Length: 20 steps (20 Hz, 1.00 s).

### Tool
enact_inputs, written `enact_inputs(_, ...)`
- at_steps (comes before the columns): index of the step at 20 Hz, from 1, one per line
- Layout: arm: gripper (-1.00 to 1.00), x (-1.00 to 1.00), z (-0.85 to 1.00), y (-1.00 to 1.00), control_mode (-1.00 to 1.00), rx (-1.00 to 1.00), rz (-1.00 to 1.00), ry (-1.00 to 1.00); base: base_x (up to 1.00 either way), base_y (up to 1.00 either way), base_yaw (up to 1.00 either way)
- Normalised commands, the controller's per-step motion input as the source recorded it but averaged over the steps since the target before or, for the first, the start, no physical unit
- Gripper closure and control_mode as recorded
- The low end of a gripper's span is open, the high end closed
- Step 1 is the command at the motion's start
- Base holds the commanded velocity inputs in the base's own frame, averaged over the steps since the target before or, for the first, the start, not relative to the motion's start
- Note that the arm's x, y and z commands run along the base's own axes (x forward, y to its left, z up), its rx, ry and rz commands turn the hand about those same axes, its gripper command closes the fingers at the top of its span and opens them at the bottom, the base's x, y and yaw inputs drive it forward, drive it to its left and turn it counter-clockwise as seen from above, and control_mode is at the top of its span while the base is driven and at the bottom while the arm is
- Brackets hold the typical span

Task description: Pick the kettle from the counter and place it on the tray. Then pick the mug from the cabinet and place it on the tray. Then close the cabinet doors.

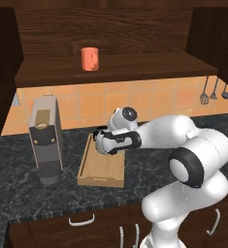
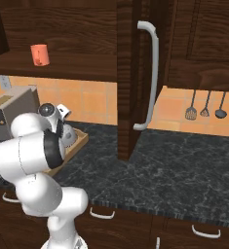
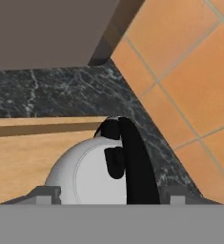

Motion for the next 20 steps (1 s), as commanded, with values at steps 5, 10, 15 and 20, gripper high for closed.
enact_inputs(5, -1.0, -0.07, 0.05, -0.01, -1.0, 0.0, 0.0, -0.01, 0.0, 0.0, 0.0)
enact_inputs(10, -1.0, -0.34, 0.14, -0.01, -1.0, 0.0, -0.03, -0.14, 0.0, 0.0, 0.0)
enact_inputs(15, -1.0, -0.37, 0.25, 0.0, -1.0, 0.02, -0.11, -0.12, 0.0, 0.0, 0.0)
enact_inputs(20, -1.0, -0.36, 0.48, 0.0, -1.0, 0.22, -0.36, 0.0, 0.0, 0.0, 0.0)
